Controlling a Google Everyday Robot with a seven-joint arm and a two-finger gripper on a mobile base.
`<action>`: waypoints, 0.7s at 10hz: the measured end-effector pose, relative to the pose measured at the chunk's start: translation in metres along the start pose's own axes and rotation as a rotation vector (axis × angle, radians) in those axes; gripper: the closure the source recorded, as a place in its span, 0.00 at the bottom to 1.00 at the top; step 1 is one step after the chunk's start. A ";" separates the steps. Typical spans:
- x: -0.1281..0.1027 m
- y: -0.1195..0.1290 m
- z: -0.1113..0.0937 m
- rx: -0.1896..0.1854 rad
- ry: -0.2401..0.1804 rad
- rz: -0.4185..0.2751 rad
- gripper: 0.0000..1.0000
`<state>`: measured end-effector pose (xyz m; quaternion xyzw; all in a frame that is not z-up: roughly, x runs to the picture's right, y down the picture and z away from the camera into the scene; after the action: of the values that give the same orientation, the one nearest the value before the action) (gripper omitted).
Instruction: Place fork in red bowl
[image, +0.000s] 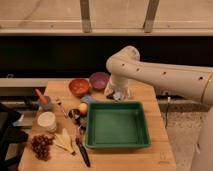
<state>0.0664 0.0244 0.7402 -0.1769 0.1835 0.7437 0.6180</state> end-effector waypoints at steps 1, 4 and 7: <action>-0.005 0.015 -0.002 -0.009 -0.008 -0.032 0.26; -0.021 0.077 -0.007 -0.037 -0.027 -0.157 0.26; -0.029 0.157 -0.011 -0.083 -0.033 -0.331 0.26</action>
<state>-0.0830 -0.0322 0.7532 -0.2178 0.1109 0.6415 0.7272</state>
